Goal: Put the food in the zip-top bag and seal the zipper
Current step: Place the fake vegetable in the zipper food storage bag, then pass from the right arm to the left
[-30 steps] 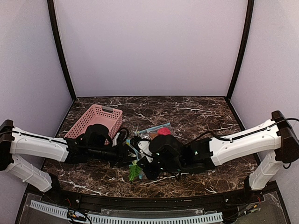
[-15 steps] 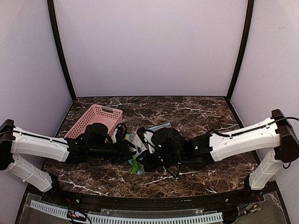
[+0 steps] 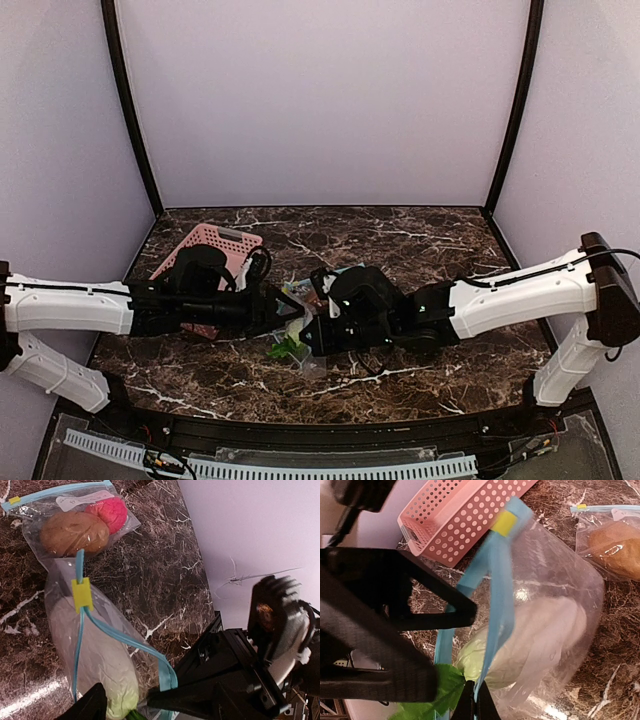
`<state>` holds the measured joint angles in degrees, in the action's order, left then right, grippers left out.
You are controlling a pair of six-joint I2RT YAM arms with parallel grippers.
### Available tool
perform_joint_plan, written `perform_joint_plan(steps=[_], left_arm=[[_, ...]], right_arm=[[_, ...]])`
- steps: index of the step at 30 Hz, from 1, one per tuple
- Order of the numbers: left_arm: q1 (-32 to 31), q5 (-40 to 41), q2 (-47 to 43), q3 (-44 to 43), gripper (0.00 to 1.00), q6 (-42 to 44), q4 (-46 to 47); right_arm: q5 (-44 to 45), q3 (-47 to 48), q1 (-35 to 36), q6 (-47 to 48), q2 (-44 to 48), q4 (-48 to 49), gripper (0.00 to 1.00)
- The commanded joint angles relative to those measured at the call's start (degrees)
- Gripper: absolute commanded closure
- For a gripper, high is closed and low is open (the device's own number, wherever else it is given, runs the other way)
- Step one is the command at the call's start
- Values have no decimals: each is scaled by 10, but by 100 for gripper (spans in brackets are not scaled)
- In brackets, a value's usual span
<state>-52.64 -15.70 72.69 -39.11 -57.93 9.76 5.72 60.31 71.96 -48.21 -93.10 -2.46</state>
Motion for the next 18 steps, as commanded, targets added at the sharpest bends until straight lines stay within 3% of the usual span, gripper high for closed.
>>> perform_joint_plan(steps=[1, 8, 18], left_arm=[[0, -21, -53, -8, 27, 36, -97], [1, 31, -131, 46, 27, 8, -155], [1, 19, -128, 94, 46, -38, -72]], right_arm=[[-1, -8, -8, -23, 12, -2, 100], [-6, -14, -14, -9, 21, 8, 100], [-21, -9, -16, 2, 16, 18, 100]])
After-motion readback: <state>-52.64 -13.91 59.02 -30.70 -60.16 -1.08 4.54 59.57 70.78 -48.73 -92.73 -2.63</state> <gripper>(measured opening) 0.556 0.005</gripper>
